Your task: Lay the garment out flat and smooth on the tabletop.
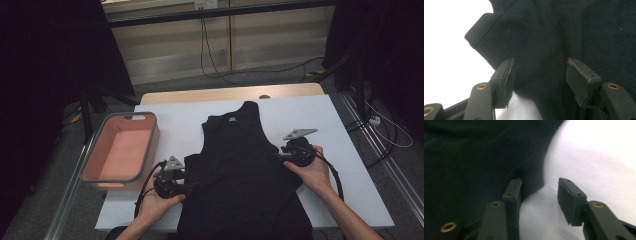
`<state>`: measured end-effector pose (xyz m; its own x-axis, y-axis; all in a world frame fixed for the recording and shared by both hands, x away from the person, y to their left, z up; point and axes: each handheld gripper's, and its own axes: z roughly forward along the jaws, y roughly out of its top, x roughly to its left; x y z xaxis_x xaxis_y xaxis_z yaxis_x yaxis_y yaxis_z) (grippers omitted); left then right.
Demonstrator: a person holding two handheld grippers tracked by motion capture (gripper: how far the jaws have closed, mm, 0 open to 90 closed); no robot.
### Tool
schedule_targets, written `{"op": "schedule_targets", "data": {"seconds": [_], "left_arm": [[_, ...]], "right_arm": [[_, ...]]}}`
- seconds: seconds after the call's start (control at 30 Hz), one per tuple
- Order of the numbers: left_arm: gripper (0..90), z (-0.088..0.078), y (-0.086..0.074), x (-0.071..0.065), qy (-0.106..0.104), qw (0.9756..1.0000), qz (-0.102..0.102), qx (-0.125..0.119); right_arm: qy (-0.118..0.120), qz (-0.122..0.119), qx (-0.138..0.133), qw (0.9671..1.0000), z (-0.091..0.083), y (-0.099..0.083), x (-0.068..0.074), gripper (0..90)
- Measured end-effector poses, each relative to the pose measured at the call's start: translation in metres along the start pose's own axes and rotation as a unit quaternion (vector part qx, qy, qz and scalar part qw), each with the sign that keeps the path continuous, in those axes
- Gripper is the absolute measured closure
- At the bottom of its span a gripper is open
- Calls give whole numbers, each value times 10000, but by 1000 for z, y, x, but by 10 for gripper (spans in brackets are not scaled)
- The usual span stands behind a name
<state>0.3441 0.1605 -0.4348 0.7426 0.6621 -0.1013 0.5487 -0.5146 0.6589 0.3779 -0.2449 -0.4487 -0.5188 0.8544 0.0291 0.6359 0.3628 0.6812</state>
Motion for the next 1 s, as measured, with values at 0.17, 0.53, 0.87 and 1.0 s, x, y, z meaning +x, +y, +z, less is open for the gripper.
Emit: {"op": "schedule_targets", "data": {"seconds": [0.17,0.53,0.87,1.0], "left_arm": [[395,2,0,1,33,10000,46,-12],[394,2,-3,0,34,10000,58,-29],[386,1,-3,1,63,9999,71,-49],[373,1,-3,2,97,9999,76,-52]], "right_arm": [[241,-13,-112,9996,9,2,5,485],[674,-342,-151,9970,13,2,21,544],[1155,-90,-538,9918,-5,5,15,651],[1577,-311,-389,9862,-5,3,23,794]]}}
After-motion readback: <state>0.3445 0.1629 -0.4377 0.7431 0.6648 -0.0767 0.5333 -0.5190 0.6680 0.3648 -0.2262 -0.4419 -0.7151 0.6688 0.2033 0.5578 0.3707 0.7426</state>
